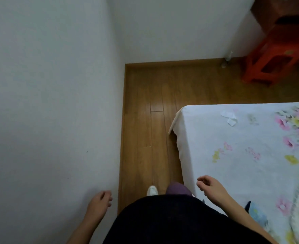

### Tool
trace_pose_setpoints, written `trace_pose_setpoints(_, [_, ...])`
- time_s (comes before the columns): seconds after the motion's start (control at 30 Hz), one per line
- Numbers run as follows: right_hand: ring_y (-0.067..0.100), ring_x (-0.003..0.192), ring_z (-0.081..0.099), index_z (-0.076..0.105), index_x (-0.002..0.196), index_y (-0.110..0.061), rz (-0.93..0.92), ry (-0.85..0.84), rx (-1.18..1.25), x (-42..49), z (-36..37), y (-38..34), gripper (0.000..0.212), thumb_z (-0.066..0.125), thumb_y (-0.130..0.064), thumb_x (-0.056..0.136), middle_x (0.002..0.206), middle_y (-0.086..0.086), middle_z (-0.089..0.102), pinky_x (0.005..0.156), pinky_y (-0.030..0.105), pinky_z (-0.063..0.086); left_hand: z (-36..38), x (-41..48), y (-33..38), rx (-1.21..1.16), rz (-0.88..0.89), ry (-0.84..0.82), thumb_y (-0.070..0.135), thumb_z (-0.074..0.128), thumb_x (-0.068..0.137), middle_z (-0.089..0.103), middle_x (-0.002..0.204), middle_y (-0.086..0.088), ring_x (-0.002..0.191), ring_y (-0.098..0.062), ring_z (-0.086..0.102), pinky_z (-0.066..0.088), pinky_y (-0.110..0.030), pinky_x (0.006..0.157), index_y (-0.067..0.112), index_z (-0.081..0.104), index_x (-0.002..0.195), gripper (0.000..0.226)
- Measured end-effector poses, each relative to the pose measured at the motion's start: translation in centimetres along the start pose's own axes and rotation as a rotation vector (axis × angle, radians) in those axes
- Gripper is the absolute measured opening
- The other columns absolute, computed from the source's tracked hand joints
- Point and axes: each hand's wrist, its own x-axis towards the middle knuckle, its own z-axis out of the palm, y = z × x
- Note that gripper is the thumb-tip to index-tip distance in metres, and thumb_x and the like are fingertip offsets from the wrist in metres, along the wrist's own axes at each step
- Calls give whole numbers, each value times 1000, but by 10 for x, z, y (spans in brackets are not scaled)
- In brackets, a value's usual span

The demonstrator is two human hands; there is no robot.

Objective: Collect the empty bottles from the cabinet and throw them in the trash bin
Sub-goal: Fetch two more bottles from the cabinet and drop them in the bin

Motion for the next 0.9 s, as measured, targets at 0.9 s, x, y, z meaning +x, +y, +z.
trace_pose_setpoints(0.9, [11,96,65,65,111,-22,-159,-59,75,406,-192,-376,18,60,-29,95,104,-6,69,77,23,48,-13,299,419,-15,-107,30,22,54,100,72,85,-19,66,-26,61,41,-29,58,5,67,91,24])
